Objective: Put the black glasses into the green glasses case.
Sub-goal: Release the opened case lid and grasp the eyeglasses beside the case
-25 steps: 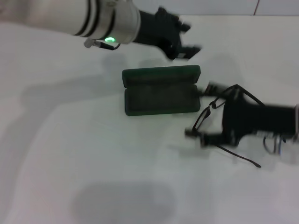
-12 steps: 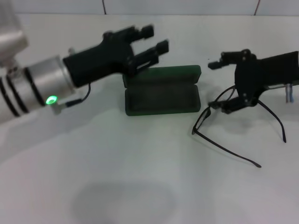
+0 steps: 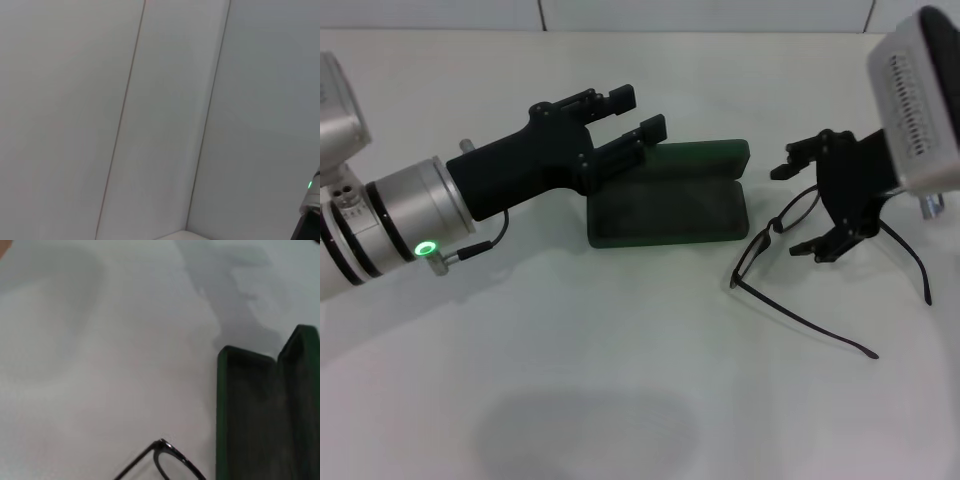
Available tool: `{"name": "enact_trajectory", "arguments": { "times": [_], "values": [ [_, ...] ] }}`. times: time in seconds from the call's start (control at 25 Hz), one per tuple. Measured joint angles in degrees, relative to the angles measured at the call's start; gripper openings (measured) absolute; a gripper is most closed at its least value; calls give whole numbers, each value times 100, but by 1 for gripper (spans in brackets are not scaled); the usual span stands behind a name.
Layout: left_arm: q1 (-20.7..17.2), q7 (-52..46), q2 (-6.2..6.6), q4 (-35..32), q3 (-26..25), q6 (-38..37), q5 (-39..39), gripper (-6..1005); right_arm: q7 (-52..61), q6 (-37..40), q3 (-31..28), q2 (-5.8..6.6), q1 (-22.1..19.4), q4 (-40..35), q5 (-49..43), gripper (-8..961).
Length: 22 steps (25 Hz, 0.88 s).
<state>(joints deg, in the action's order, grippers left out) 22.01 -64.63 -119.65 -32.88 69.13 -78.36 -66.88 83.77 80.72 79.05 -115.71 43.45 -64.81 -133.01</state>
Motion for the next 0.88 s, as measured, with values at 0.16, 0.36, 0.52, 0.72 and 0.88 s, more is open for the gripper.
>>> {"name": "enact_trajectory", "arguments": {
  "times": [0.16, 0.36, 0.52, 0.72, 0.88],
  "values": [
    [103, 52, 6, 161, -19, 14, 8, 572, 162, -307, 372, -21, 184, 158, -256, 729],
    [123, 63, 12, 192, -33, 36, 11, 572, 455, -678, 871, -31, 340, 370, -560, 724],
    [125, 65, 12, 208, -40, 52, 14, 571, 485, -909, 1093, -36, 359, 473, -598, 719],
    [188, 180, 10, 375, -138, 56, 17, 571, 491, -1211, 1375, -42, 328, 487, -607, 716],
    [211, 202, 7, 421, -163, 56, 18, 571, 498, -1432, 1599, -49, 352, 597, -603, 717]
  ]
}}
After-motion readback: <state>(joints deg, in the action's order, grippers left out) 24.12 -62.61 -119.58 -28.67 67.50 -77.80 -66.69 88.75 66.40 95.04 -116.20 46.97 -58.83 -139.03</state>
